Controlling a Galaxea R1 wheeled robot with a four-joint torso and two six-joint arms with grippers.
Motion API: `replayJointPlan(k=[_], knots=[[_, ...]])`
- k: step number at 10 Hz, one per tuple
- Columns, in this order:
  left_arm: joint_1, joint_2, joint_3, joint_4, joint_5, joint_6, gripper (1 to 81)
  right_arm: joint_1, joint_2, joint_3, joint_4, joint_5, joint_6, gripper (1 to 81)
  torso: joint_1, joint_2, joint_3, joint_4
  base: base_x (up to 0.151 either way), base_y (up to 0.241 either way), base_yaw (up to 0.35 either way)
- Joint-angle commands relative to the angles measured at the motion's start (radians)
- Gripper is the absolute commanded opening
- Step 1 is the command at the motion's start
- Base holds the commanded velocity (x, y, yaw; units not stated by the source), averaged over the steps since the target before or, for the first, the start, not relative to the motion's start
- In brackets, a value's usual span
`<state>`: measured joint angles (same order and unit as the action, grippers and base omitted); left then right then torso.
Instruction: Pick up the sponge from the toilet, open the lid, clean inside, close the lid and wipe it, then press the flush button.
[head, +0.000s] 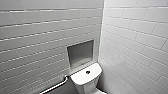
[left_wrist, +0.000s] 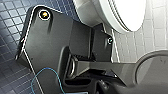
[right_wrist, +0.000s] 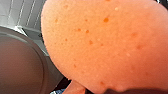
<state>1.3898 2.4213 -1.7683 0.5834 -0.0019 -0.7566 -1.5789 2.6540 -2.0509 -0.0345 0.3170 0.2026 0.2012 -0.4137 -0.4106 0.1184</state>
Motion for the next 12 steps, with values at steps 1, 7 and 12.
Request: replayJointPlan(k=[1, 7, 12], knots=[[0.058, 0.142, -0.218, 0.044, -0.01, 0.011, 1.0, 0.019, -0.006, 0.012, -0.012, -0.053, 0.0, 1.0, 0.0, 0.0, 0.0, 0.0, 0.0, 0.0, 0.0], [0.159, 0.315, -0.499, 0.044, -0.007, 0.034, 1.0, 0.024, 0.019, -0.026, -0.013, -0.053, -0.002, 1.0, 0.0, -0.001, 0.051, 0.0, 0.0, 0.0, 0.0], [0.157, 0.375, -0.573, -0.206, 0.002, 0.358, 1.0, 0.012, 0.052, -0.084, -0.012, -0.053, 0.0, 1.0, -0.002, -0.002, 0.062, 0.0, 0.0, 0.0, 0.0]])
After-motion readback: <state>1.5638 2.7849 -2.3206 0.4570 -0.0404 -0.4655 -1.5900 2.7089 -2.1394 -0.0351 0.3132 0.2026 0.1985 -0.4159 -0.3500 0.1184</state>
